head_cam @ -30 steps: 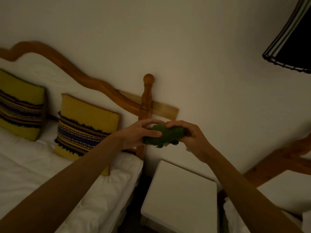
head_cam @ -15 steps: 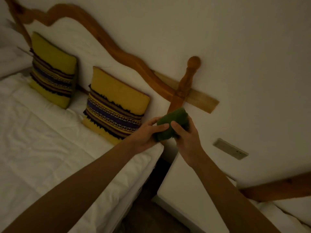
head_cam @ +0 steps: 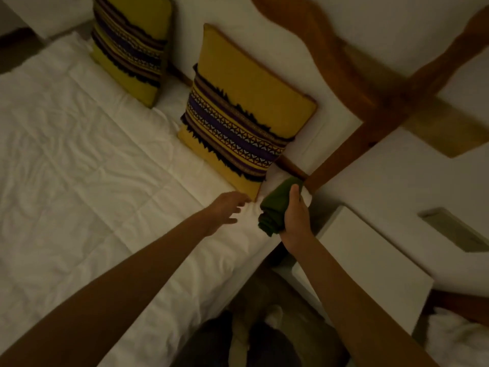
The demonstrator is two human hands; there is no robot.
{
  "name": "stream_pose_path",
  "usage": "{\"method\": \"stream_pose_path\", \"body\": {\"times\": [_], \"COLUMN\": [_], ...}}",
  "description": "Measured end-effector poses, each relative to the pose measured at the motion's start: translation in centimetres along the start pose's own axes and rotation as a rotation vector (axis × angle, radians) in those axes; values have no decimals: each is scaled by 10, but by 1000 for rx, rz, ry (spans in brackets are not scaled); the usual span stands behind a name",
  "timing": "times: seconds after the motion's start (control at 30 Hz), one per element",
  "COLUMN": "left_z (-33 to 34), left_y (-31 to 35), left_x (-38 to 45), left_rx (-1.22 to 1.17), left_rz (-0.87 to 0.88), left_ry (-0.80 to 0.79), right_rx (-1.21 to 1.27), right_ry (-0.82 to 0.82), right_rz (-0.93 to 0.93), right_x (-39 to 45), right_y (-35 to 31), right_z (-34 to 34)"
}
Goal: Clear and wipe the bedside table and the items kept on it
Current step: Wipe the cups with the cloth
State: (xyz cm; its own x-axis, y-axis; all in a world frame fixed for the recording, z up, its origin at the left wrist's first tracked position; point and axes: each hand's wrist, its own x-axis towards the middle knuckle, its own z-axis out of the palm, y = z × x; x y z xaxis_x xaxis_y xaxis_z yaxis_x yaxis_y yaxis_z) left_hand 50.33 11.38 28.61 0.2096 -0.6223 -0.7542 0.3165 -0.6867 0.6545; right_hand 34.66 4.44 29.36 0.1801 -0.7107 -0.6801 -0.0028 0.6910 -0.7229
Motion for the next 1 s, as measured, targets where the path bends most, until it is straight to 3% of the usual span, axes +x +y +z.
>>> {"method": "stream_pose_path", "body": {"times": [0.13, 0.23, 0.37, 0.47, 0.57, 0.67, 0.87, 1.0], "left_z": [-41, -63, -72, -67, -67, -71, -69, -69], "left_y": [-35, -66, -118, -152, -167, -170, -174, -162], "left_x": [57, 100, 154, 179, 188, 191, 197, 185], "left_rx": [91, 389, 756, 975, 1145, 1125, 806, 754], "left_rz": [3, -35, -139, -116, -8, 14, 40, 88], "left_ry": [310, 477, 386, 292, 394, 468, 448, 440], "right_rx": [-93, -164, -273, -366, -371, -404, -377, -406], "right_ry": [3, 4, -10, -45, -69, -85, -89, -117], "right_rz": [75, 93, 130, 143, 191, 182, 160, 102], "right_x": [42, 77, 120, 135, 139, 137, 134, 122], "right_y": [36, 64, 104, 126, 138, 139, 136, 119], "right_z": [-8, -15, -23, -31, -39, -43, -39, -30]}}
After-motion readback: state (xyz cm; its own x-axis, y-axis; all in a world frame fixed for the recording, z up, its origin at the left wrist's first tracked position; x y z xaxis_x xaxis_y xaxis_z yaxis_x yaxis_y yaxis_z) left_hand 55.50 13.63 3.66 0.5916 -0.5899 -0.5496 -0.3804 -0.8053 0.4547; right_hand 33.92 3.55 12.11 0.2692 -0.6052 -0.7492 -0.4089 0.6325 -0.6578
